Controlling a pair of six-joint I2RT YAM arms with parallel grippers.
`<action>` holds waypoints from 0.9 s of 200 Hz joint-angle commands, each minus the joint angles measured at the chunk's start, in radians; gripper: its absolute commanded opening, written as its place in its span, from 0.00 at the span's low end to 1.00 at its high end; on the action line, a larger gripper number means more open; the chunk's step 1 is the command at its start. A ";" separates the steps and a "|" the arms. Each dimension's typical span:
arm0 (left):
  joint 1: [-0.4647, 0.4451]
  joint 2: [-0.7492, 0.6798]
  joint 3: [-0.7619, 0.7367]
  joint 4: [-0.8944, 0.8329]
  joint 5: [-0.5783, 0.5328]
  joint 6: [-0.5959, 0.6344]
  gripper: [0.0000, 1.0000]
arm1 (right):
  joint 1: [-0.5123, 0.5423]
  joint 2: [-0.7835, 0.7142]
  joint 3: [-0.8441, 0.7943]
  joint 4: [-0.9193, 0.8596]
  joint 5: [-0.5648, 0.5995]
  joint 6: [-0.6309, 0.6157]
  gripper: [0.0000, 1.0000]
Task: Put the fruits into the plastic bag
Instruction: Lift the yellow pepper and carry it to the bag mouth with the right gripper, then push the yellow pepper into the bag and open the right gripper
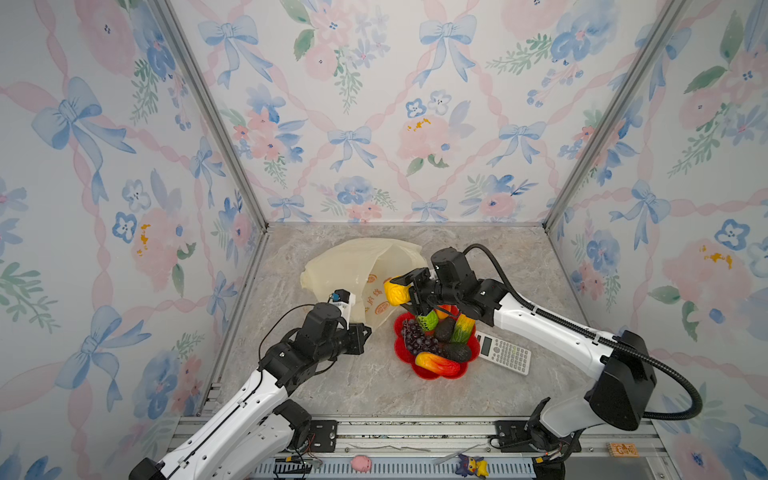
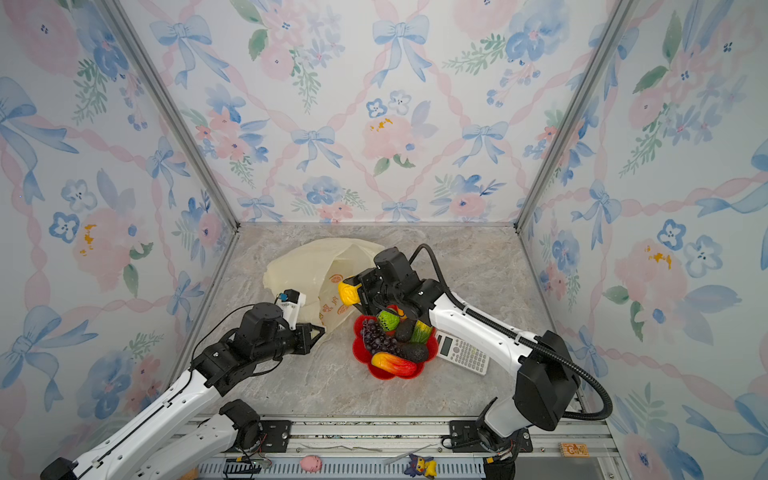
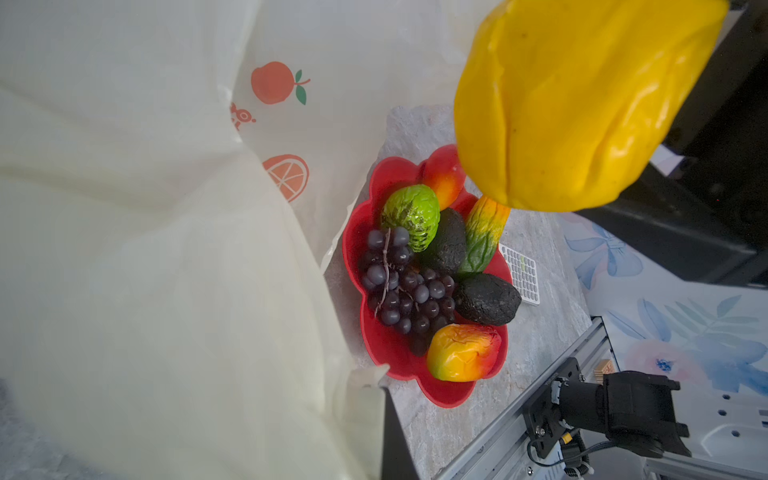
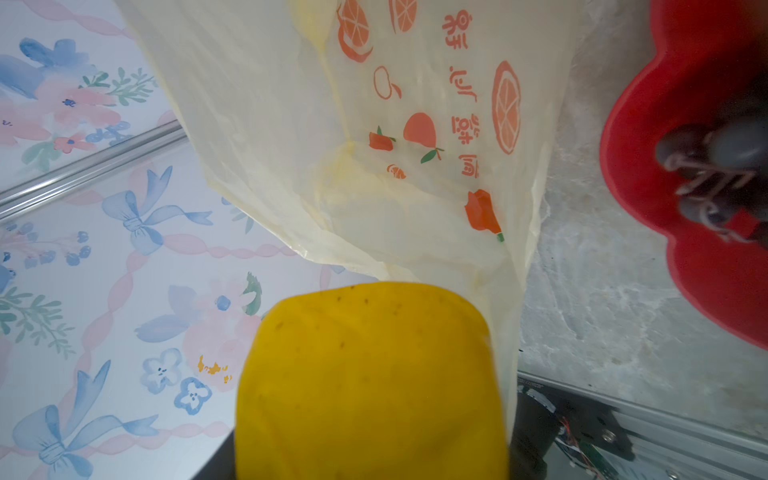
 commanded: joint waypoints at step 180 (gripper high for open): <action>-0.052 0.000 0.034 0.013 -0.050 -0.051 0.00 | -0.020 0.558 0.234 0.259 0.038 0.132 0.56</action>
